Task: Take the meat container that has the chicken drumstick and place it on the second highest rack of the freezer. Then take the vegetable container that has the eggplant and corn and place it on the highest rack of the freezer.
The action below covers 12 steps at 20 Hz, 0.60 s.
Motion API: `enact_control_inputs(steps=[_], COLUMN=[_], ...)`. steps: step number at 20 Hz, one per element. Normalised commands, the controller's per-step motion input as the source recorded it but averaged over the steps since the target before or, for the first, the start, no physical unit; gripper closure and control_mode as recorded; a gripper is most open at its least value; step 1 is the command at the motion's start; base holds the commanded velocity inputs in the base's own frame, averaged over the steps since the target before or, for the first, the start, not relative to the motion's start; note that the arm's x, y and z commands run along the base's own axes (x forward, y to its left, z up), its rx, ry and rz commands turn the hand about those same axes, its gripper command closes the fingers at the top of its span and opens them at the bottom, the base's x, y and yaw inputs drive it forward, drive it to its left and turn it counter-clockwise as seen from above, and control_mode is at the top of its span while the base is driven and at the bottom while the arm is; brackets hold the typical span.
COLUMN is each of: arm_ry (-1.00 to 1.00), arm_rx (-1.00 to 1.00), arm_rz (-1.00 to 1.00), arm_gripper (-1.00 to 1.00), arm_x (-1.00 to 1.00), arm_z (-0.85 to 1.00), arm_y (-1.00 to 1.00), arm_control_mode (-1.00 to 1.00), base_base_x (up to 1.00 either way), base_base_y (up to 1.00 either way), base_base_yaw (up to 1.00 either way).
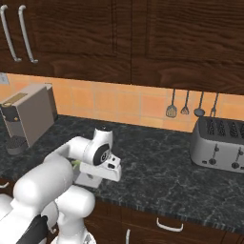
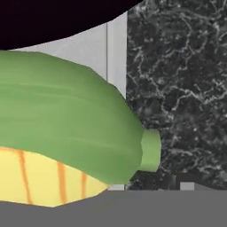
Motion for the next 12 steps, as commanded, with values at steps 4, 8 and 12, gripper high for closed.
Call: enact_control_inputs(steps=[4,8,12], arm_ry=[-0.07,-0.01,-0.02], arm_rx=[0.0,0.0,0.0], arm_rz=[0.02,0.0,0.0], arm_gripper=[1.0,1.0,1.0], arm_x=[0.04,0.0,0.0], arm_z=[-0.67,-0.76,-0.47], arm_y=[0.48,0.25,0.0], arm_control_mode=[-1.0,-1.0,-1.0], base_base_x=[0.0,0.0,0.0], base_base_y=[0.0,0.0,0.0], base_base_yaw=[0.0,0.0,0.0])
